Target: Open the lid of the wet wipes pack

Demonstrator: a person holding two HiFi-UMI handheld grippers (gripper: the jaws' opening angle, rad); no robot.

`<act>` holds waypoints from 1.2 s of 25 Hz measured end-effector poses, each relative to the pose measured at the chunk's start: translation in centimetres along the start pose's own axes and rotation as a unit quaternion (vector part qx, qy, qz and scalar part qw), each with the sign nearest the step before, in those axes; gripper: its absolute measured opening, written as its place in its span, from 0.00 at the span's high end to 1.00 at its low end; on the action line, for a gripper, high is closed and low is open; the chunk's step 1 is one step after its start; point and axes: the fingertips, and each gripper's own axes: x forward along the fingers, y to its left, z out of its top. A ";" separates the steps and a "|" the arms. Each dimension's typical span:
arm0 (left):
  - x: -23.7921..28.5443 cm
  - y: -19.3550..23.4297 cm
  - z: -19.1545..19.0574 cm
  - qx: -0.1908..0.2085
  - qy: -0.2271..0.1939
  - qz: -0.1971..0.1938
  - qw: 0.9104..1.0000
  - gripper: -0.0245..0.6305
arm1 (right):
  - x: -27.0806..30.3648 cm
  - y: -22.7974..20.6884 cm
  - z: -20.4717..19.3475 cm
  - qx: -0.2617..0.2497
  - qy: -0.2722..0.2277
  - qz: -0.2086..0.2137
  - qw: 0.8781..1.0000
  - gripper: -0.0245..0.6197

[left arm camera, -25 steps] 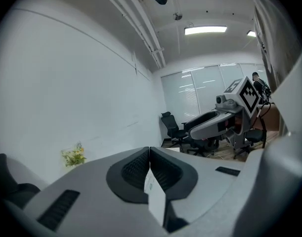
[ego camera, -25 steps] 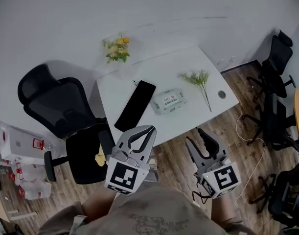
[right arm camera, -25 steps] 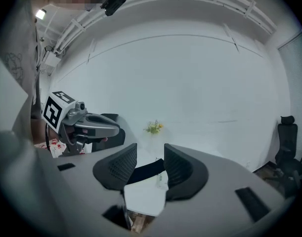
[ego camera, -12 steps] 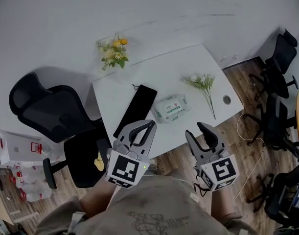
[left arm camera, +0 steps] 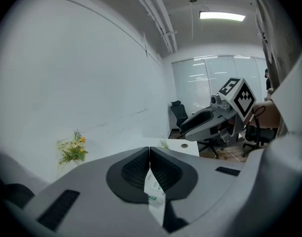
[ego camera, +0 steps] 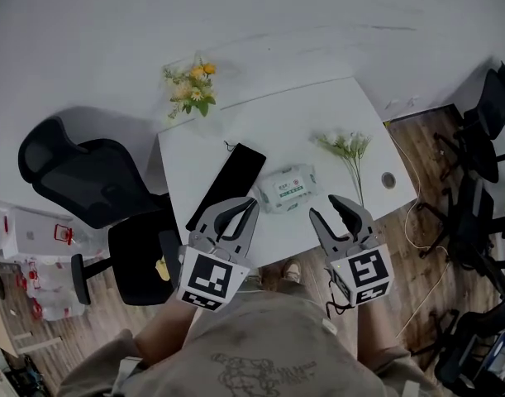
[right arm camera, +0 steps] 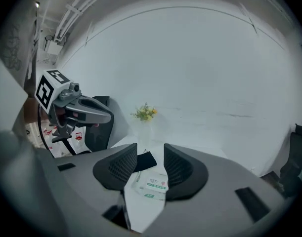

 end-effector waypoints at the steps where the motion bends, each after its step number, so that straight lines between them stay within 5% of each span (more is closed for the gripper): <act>1: 0.3 0.1 0.0 -0.002 0.002 0.005 1.000 0.94 | 0.4 -0.4 -0.2 -0.006 0.004 0.004 1.000 0.68; 13: 5.7 1.1 -3.7 -0.023 0.068 0.038 0.997 0.94 | 8.0 -3.4 -5.2 -0.059 0.068 0.063 0.994 0.67; 30: 13.1 -1.8 -16.5 -0.063 0.166 -0.008 0.984 0.94 | 15.2 -2.2 -18.5 -0.181 0.176 0.100 0.962 0.64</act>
